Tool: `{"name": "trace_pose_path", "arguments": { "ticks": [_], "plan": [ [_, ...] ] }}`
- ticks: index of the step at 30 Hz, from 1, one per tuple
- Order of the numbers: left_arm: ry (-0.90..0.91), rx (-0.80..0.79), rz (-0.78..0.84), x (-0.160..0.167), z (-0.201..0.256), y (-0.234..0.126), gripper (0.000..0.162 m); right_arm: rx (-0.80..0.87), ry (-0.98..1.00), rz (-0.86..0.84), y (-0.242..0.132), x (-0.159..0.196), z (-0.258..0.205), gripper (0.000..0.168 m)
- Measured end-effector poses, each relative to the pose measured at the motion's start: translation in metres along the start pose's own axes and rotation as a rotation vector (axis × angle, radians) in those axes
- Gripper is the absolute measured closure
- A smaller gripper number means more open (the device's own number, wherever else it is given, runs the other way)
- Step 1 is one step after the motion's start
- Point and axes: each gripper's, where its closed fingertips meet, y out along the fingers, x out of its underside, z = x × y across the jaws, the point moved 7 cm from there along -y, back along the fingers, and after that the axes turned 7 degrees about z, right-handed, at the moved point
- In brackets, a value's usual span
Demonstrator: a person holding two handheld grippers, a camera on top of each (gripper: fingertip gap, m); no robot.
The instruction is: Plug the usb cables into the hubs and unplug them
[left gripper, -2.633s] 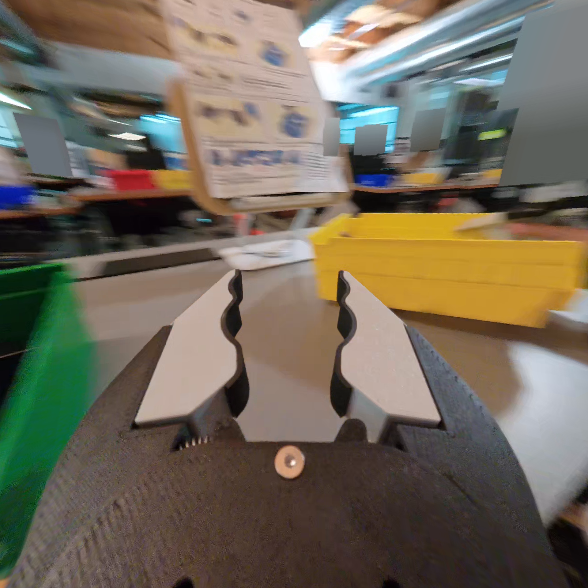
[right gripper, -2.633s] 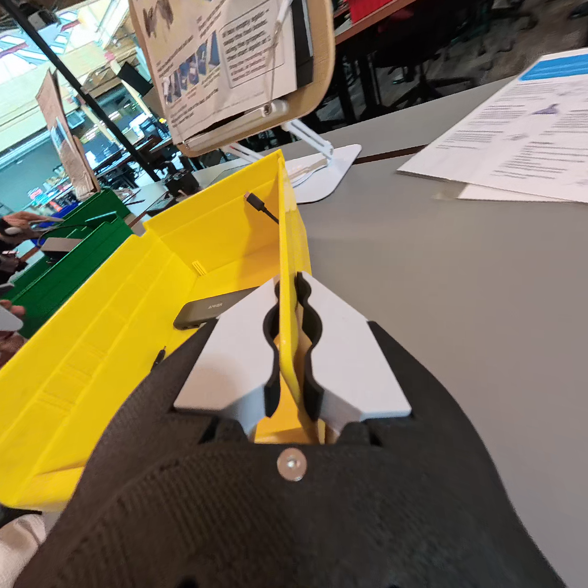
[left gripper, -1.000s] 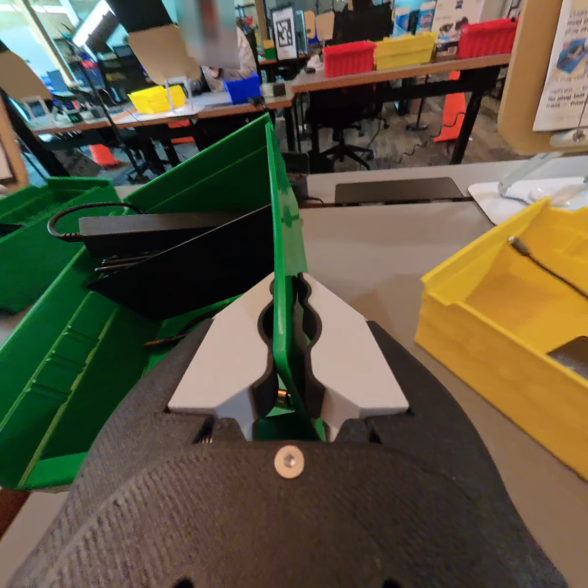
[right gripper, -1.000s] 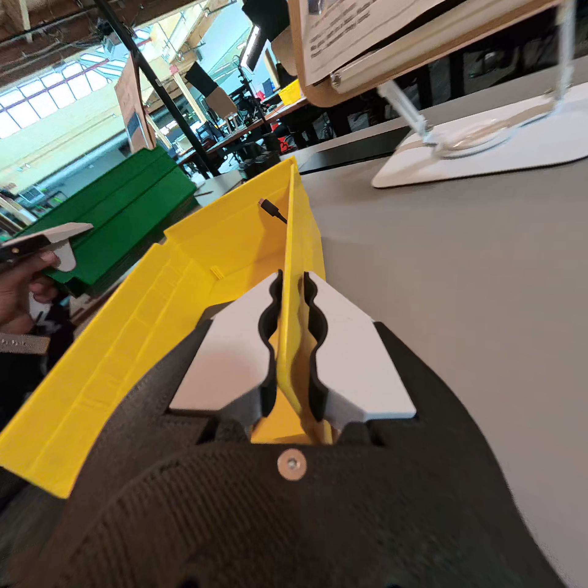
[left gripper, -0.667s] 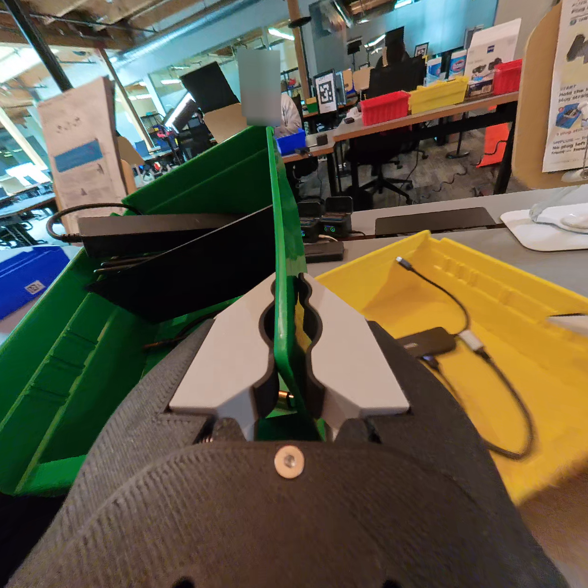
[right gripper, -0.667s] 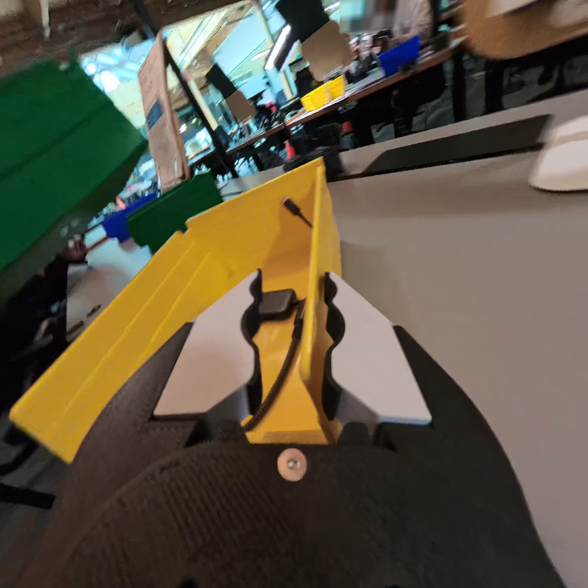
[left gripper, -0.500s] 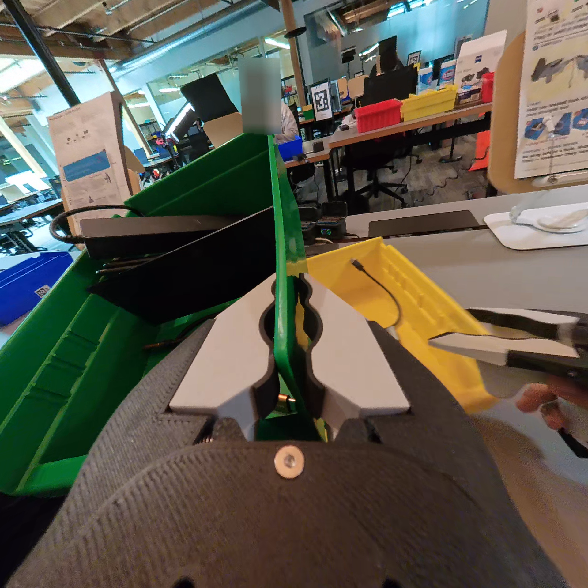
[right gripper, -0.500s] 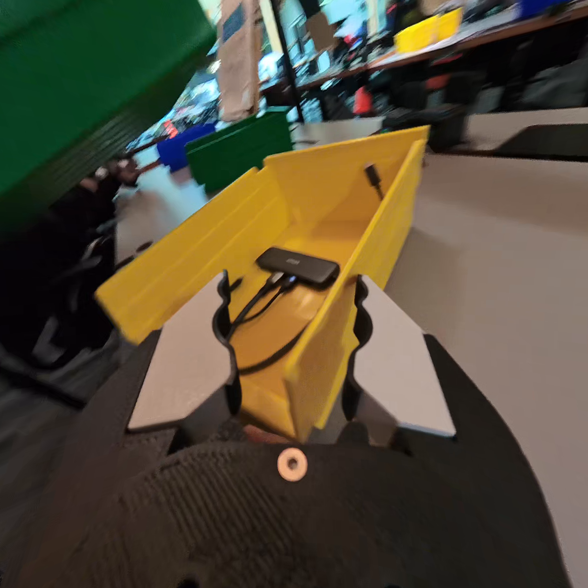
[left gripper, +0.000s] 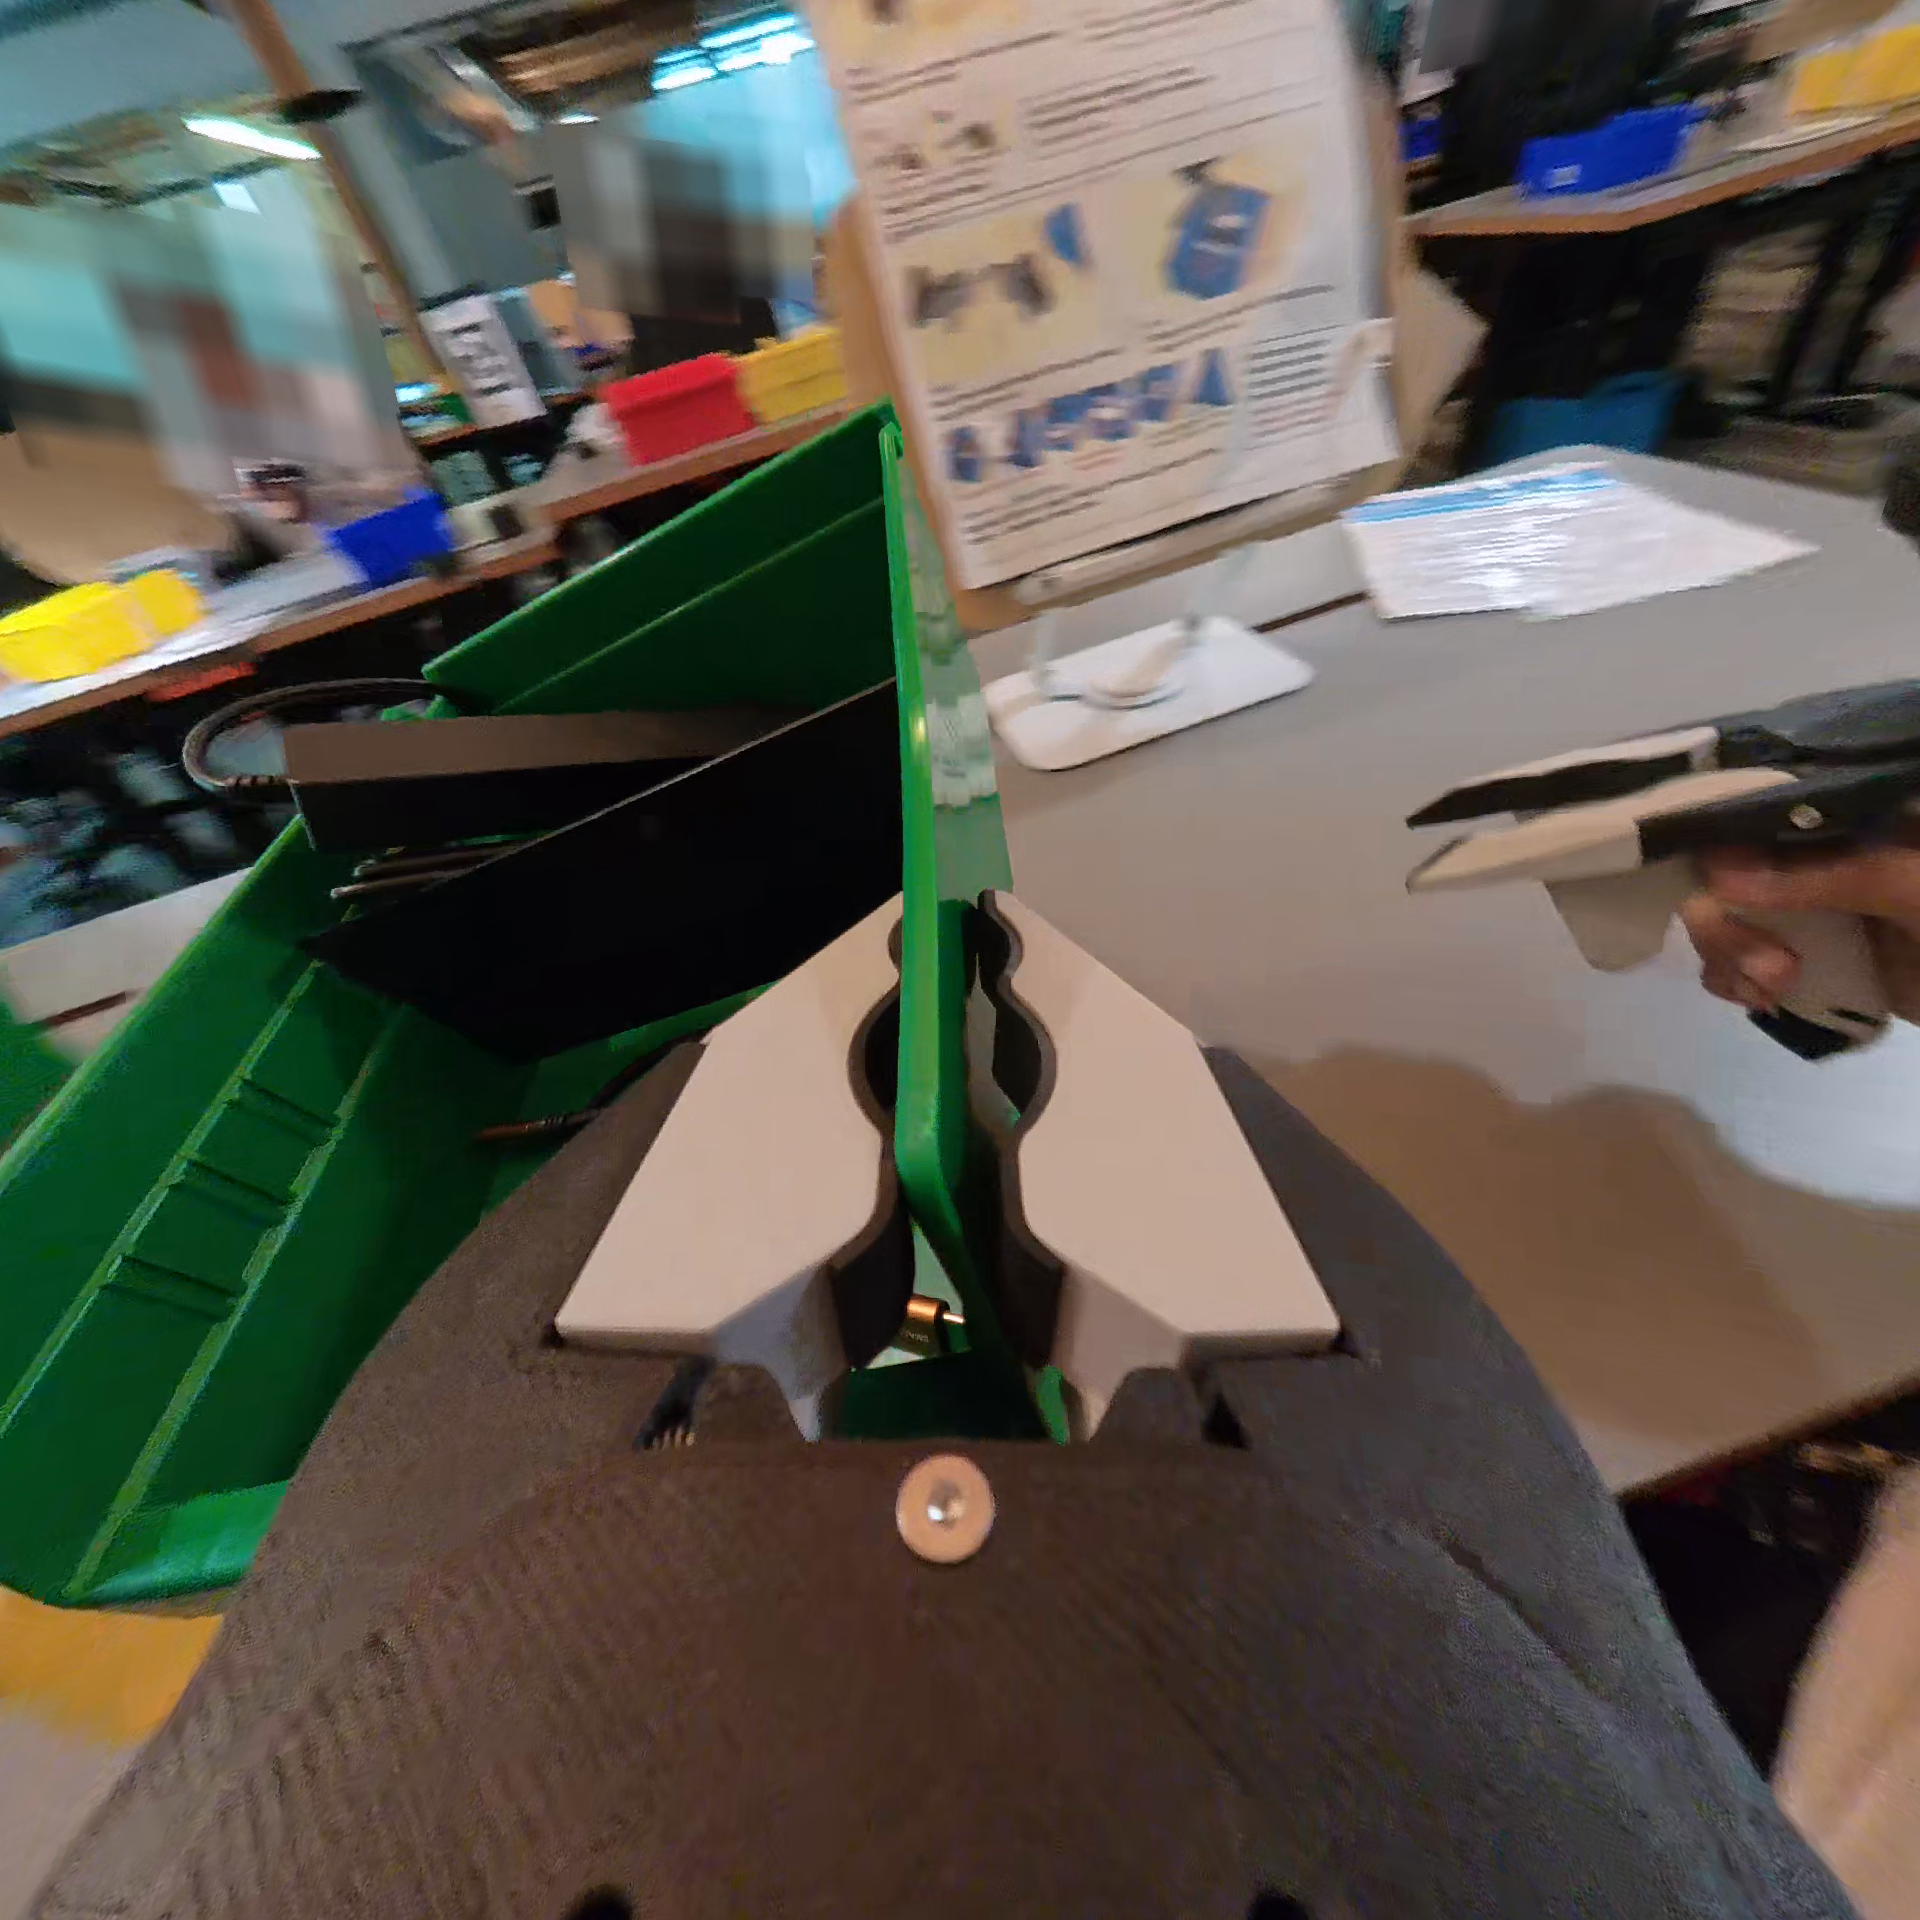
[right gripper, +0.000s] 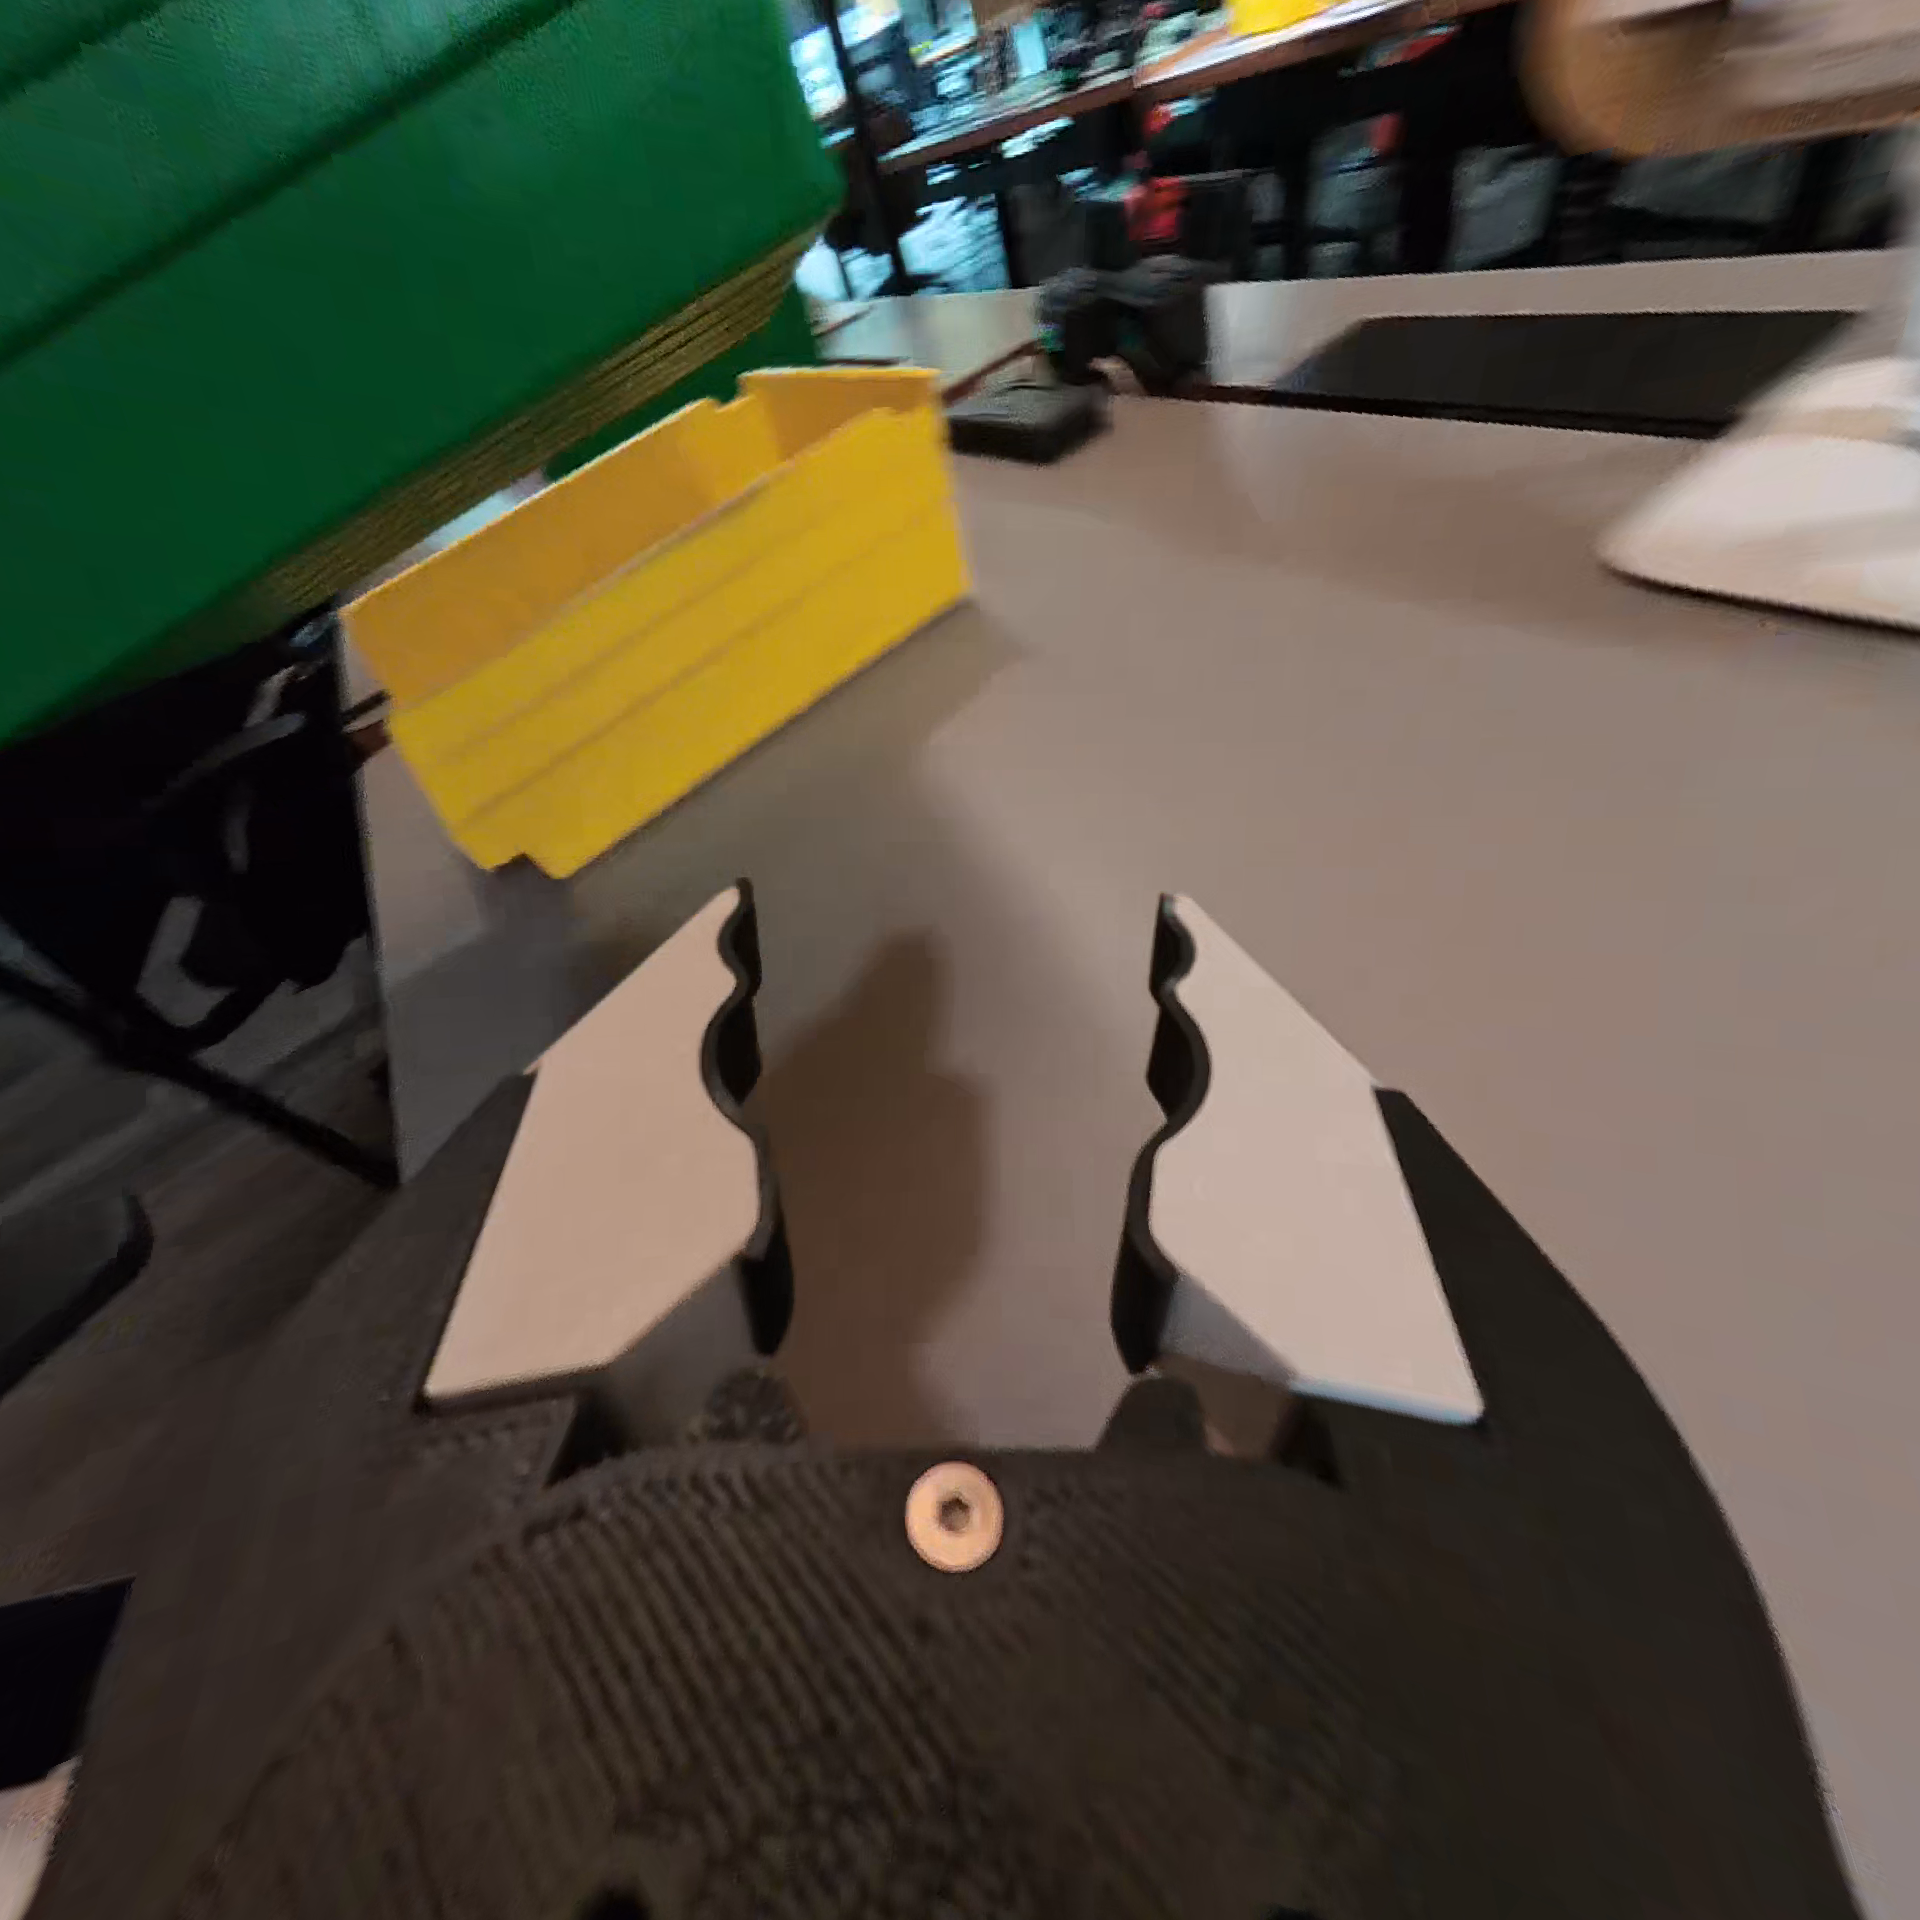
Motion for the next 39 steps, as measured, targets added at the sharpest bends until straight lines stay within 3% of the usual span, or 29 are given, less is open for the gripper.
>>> {"name": "trace_pose_path", "arguments": {
  "ticks": [4, 9, 14, 23, 27, 31, 33, 36, 39],
  "plan": [
    [0.010, 0.233, 0.022, 0.003, 0.075, 0.029, 0.159, 0.195, 0.113, 0.097, -0.096, 0.001, 0.057, 0.097],
    [0.081, 0.463, 0.008, 0.025, 0.159, 0.065, 0.159, 0.321, 0.132, 0.212, -0.182, 0.002, 0.077, 0.106],
    [0.104, 0.611, -0.030, 0.051, 0.218, 0.095, 0.159, 0.379, 0.018, 0.190, -0.209, 0.007, 0.061, 0.108],
    [0.221, 0.640, 0.023, 0.083, 0.289, 0.131, 0.159, 0.474, 0.027, 0.116, -0.241, 0.038, 0.045, 0.105],
    [0.211, 0.670, 0.058, 0.084, 0.300, 0.132, 0.151, 0.521, 0.044, 0.114, -0.253, 0.044, 0.044, 0.105],
    [-0.022, 0.864, 0.103, 0.063, 0.299, 0.117, 0.110, 0.547, 0.057, 0.111, -0.259, 0.048, 0.043, 0.105],
    [-0.178, 0.923, 0.127, 0.047, 0.286, 0.112, 0.102, 0.550, 0.070, 0.118, -0.260, 0.048, 0.042, 0.104],
    [-0.297, 0.803, 0.204, 0.029, 0.240, 0.125, 0.098, 0.548, 0.070, 0.123, -0.258, 0.047, 0.041, 0.103],
    [-0.250, 0.494, 0.211, 0.033, 0.176, 0.155, 0.089, 0.536, 0.035, 0.105, -0.252, 0.045, 0.038, 0.102]
  ]
}}
